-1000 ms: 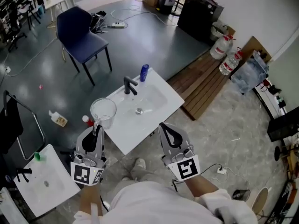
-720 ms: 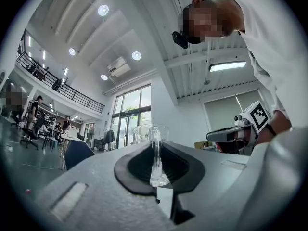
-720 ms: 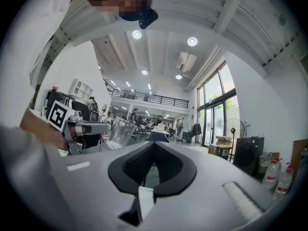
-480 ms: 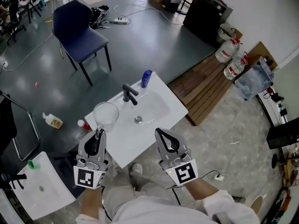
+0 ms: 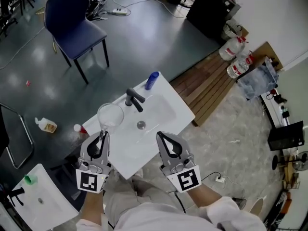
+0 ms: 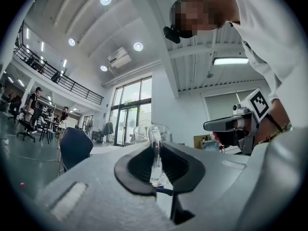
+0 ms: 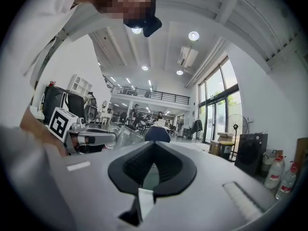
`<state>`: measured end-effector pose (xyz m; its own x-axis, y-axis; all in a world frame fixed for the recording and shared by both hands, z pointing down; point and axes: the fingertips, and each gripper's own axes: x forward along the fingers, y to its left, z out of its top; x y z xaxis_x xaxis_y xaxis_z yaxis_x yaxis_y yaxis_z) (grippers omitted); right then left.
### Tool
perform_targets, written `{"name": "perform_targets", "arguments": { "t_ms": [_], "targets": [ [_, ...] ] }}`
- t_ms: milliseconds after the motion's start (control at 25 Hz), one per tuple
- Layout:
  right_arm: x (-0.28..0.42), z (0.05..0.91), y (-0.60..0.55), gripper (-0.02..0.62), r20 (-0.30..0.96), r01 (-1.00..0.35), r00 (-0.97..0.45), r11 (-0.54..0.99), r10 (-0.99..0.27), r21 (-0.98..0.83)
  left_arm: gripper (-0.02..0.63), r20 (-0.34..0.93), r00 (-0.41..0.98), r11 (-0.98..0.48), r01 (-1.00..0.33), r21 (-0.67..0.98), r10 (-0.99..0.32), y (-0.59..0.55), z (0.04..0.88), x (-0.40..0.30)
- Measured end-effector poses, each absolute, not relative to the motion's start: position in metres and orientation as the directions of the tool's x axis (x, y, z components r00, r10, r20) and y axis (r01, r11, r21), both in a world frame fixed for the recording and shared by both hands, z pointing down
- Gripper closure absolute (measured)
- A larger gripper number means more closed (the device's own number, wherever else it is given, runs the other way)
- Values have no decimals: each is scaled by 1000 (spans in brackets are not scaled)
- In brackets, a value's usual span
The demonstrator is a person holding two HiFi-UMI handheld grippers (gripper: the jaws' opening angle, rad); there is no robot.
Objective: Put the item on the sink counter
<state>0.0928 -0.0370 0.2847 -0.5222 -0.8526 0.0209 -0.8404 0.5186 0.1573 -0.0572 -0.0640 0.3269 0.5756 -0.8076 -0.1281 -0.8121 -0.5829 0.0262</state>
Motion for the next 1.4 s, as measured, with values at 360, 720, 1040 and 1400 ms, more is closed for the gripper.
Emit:
{"name": "perform_targets", "arguments": {
  "t_ms": [360, 720, 1040, 1400],
  "targets": [
    [71, 310, -78, 591, 68, -852, -489, 493, -870, 178, 588, -99, 606, -613, -788, 64, -789, -112, 370, -72],
    [70, 373, -100, 591, 135, -829, -526, 541, -840, 139, 589, -40, 596, -598, -798, 77, -802, -144, 442, -52],
    [84, 422, -108, 591, 183, -775, -598, 621, -780, 117, 589, -8, 537, -535, -839, 101, -843, -158, 507, -35],
    [91, 459, -116, 591, 207, -745, -634, 660, -745, 91, 589, 42, 497, -490, -864, 113, -867, -167, 557, -27]
  ]
}}
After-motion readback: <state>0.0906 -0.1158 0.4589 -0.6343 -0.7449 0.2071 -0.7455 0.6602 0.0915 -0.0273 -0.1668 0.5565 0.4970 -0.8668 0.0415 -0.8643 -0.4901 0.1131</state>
